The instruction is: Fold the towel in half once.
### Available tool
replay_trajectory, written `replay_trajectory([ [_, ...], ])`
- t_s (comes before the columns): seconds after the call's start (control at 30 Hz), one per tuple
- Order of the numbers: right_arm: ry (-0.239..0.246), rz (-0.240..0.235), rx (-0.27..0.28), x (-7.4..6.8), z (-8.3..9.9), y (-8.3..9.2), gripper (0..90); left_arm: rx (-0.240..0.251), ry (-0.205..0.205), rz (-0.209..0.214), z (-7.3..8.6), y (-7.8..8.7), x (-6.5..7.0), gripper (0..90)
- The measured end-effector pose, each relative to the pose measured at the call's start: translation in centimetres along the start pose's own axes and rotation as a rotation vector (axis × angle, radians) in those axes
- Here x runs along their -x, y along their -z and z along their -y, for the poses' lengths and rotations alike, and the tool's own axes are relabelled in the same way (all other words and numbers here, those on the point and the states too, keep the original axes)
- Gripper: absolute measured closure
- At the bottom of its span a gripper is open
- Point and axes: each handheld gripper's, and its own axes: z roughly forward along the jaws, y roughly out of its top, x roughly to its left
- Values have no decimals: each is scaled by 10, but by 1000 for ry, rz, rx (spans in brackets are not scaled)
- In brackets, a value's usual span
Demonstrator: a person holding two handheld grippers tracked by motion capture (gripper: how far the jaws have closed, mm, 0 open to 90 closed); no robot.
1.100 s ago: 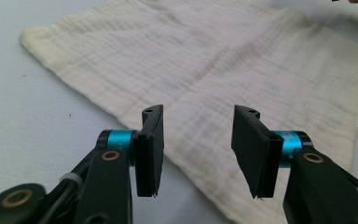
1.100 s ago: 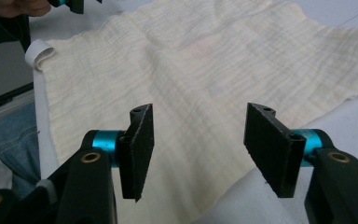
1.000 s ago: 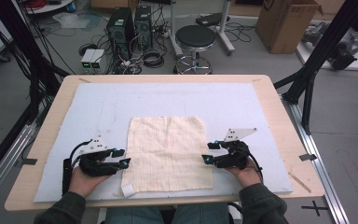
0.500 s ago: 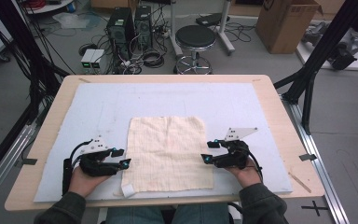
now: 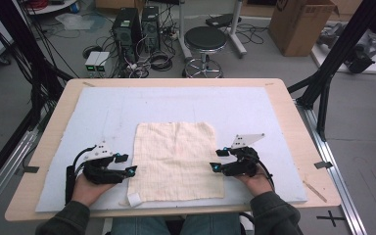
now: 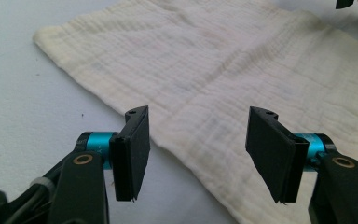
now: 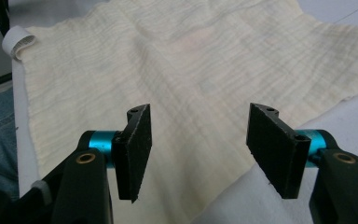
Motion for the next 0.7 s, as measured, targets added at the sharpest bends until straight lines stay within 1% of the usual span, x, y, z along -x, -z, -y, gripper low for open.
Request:
replay_trajectory([
  [0.17,-5,-1,0,5,-1,0,402,-9,1,-8,-3,0,-3,410],
  [0.23,-3,4,-3,8,-3,0,405,-4,12,-8,-4,-1,-3,415],
  [0.33,-3,5,-5,13,-7,2,417,-12,16,-11,-7,-2,-5,426],
  [0.43,-2,15,-6,22,-13,1,443,-4,18,-13,-11,-2,-8,438],
  [0.47,-5,16,-9,25,-15,0,448,7,26,5,-12,-2,-10,463],
  [0.5,-14,23,-20,29,-18,-1,448,10,25,7,-12,-2,-12,501],
  [0.6,-25,30,-13,38,-25,-3,466,-3,39,2,-19,-5,-19,507],
  [0.63,-28,33,-19,42,-28,-4,479,-1,37,-4,-22,-7,-21,509],
  [0.7,-27,35,-27,48,-35,-6,504,15,46,-11,-30,-9,-27,514],
])
